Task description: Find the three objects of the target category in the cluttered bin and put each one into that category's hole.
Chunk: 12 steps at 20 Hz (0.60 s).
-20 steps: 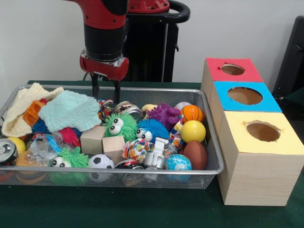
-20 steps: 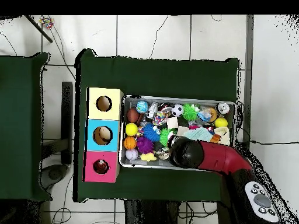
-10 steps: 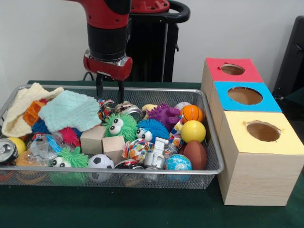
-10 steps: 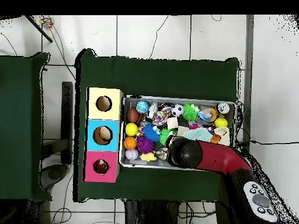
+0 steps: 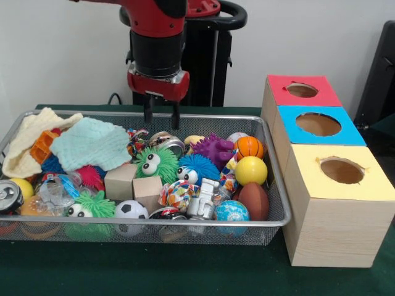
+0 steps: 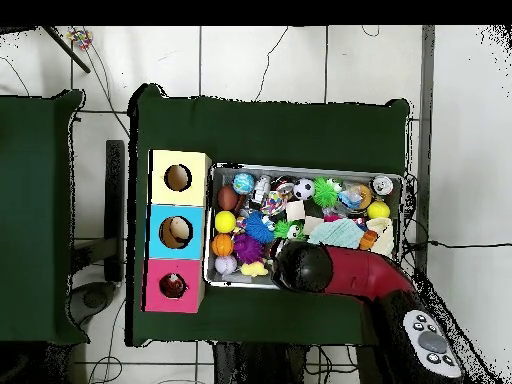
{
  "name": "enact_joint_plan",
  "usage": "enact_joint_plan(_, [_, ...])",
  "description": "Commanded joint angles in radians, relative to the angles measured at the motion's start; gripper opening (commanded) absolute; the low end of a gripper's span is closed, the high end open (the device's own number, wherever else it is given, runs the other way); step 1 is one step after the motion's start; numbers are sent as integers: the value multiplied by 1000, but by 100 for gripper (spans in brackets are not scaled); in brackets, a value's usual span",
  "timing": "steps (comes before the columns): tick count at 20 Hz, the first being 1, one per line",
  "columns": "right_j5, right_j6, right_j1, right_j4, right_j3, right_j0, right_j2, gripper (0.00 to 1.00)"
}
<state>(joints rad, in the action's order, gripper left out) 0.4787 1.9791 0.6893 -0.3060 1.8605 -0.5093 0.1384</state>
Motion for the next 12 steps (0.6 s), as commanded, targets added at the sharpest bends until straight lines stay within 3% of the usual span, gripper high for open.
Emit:
enact_joint_plan(1, [-31, 62, -24, 22, 102, 48, 102, 100])
enact_joint_plan(7, [-65, 98, -56, 12, 102, 108, 72, 100])
enact_joint_plan(12, [-159, 142, -137, -21, 89, 172, 13, 100])
